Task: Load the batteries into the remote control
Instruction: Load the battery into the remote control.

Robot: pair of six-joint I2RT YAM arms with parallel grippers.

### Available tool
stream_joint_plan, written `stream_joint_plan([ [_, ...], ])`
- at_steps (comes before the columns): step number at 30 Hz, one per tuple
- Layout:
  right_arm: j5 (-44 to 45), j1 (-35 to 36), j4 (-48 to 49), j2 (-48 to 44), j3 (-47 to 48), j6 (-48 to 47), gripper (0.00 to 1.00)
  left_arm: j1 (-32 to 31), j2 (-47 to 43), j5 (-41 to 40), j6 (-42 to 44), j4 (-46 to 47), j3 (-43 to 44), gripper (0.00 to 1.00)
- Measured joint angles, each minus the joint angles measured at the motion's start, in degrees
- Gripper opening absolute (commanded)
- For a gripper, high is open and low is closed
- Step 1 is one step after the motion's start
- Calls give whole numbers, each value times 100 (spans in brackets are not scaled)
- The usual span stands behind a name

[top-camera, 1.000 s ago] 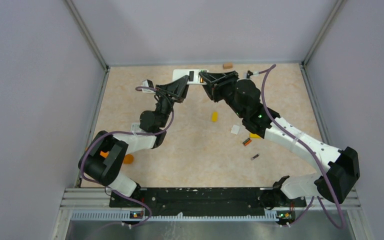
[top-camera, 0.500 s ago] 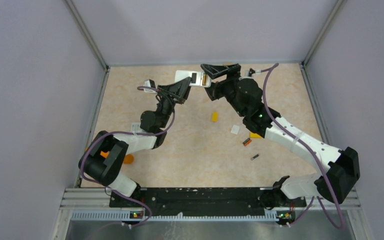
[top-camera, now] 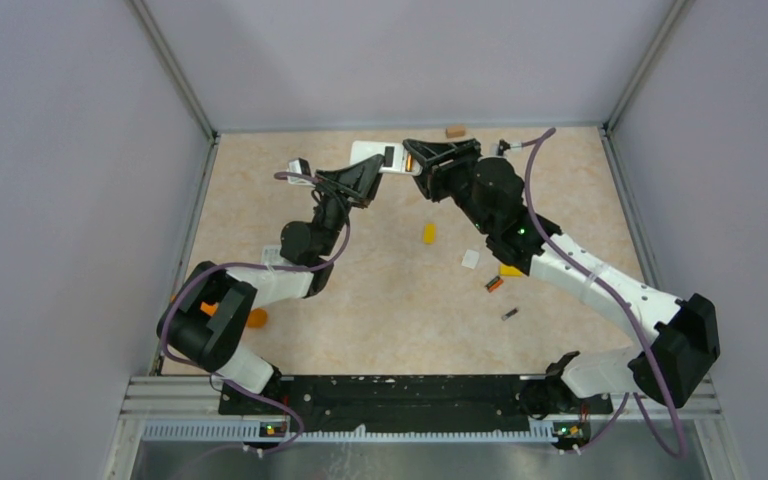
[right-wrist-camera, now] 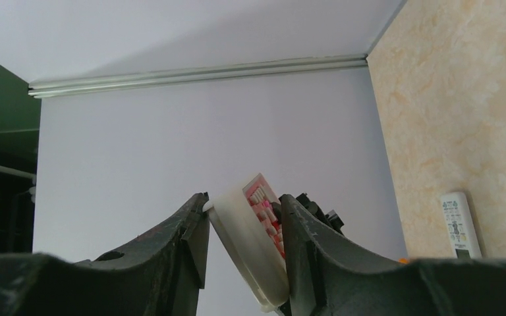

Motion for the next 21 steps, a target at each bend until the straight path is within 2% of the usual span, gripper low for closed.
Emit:
stream_joint_plan([
  [8,-153,-63,260,0,-79,-111,13,2,0,7,-48,-35,57,0],
  [21,-1029,-382,444,-2,-157,-262,12,13,-210,98,-247,-634,136,0],
])
